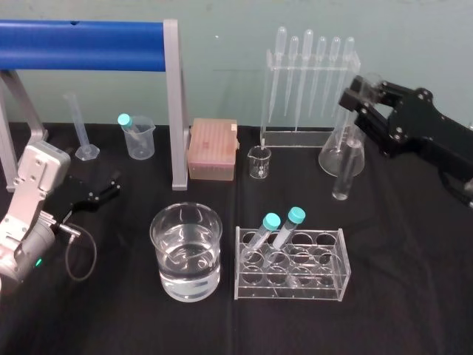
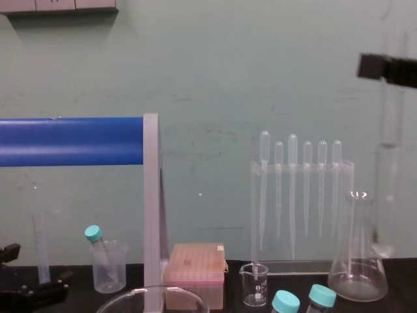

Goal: Hold the test tube with one hand and immerse one end into the beaker, then return it to the test tube rack.

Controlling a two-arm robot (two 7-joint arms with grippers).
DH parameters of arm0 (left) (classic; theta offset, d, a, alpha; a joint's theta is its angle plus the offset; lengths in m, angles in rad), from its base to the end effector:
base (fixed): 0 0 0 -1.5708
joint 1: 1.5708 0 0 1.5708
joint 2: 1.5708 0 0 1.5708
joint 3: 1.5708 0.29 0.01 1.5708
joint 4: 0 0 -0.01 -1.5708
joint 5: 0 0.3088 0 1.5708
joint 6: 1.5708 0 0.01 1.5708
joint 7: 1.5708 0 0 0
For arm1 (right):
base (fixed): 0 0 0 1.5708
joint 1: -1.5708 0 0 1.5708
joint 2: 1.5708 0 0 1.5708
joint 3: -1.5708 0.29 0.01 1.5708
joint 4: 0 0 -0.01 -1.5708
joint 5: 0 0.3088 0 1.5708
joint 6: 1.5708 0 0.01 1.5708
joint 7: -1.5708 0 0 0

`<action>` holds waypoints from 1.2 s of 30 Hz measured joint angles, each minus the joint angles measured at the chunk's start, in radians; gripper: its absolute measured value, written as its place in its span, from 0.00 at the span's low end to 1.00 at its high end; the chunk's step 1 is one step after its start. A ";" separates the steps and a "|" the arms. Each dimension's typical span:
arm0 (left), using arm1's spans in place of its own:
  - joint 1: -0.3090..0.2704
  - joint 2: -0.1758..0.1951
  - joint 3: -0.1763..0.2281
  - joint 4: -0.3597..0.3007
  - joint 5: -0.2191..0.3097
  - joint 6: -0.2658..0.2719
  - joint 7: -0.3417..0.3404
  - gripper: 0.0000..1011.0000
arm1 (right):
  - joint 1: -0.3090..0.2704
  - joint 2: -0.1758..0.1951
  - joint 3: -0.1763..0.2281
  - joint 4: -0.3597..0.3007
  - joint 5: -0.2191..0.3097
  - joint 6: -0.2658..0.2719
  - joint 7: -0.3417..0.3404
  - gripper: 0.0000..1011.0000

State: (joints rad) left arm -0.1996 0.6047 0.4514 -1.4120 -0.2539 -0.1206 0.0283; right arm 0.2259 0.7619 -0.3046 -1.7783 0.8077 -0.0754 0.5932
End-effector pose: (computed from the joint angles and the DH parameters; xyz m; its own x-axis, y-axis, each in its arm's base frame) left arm 0.3581 0.0827 -0.3022 0.2922 0.8803 0.3738 -0.9553 0.2873 0.0701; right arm 0.3541 -0.0914 -0.1605 0.8063 -0.5785 0.1233 0.5519 0.8107 0.1953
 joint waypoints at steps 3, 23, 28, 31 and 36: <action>0.000 0.000 0.000 0.000 0.000 0.000 0.000 0.99 | -0.034 0.014 0.020 -0.006 -0.004 0.007 -0.014 0.23; 0.000 0.000 0.000 0.000 0.000 0.000 0.000 0.99 | -0.011 -0.044 -0.037 0.129 -0.031 0.047 0.066 0.23; 0.000 0.000 0.000 0.000 0.000 0.000 0.000 0.99 | -0.006 -0.049 -0.052 0.144 -0.037 0.053 0.076 0.23; 0.000 0.000 0.000 0.000 0.000 0.000 0.000 0.99 | -0.004 -0.051 -0.056 0.149 -0.041 0.053 0.077 0.23; 0.000 0.000 0.000 0.000 0.000 0.000 0.000 0.99 | 0.007 -0.057 -0.064 0.169 -0.056 0.044 0.083 0.23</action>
State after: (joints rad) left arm -0.1995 0.6047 0.4515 -1.4120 -0.2539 -0.1206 0.0283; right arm 0.2326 0.7050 -0.3688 -1.6092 0.7516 -0.0314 0.6763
